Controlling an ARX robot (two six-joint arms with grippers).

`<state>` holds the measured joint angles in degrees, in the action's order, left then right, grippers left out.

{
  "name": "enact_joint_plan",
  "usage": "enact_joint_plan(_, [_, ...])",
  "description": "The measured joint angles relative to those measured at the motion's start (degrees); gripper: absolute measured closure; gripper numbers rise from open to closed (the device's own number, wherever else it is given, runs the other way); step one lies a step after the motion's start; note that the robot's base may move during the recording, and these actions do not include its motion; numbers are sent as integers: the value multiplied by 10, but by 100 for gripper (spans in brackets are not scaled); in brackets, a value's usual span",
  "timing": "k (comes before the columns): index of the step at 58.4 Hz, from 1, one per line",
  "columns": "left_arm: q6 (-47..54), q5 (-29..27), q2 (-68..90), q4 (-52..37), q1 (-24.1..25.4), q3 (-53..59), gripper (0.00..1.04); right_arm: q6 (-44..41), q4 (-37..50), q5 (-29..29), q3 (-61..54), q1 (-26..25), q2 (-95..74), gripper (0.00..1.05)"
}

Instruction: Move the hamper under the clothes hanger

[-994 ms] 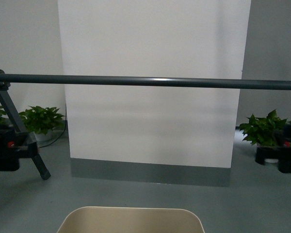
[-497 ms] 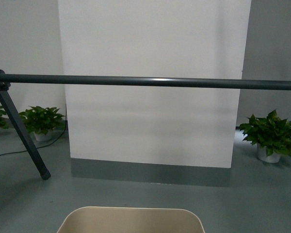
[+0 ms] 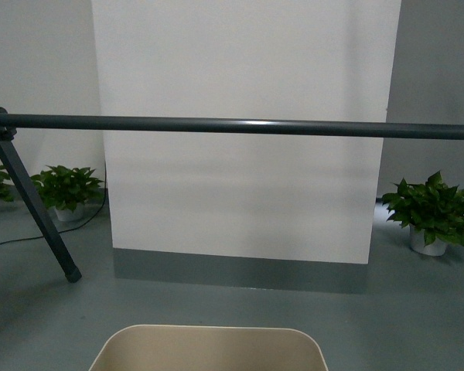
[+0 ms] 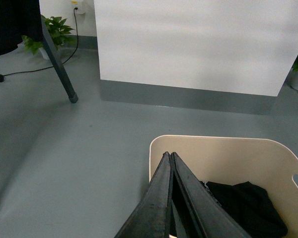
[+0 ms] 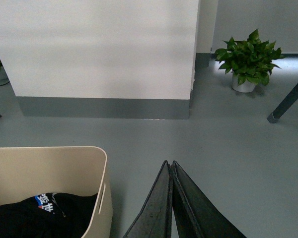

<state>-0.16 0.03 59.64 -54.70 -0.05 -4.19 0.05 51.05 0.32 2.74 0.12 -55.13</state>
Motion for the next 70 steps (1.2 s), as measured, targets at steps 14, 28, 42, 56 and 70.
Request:
enact_joint_plan(14, [0, 0, -136, 107, 0, 27, 101, 0, -109, -2, -20, 0, 134, 103])
enact_joint_plan(28, [0, 0, -218, 178, 0, 31, 101, 0, -182, -2, -24, 0, 216, 103])
enact_joint_plan(42, [0, 0, -294, 249, 0, 31, 101, 0, -246, -2, -24, 0, 285, 103])
enact_joint_plan(56, [0, 0, -366, 316, 0, 32, 101, 0, -308, -2, -24, 0, 349, 103])
enact_joint_plan(70, [0, 0, -430, 379, 0, 32, 101, 0, -362, -2, -24, 0, 405, 103])
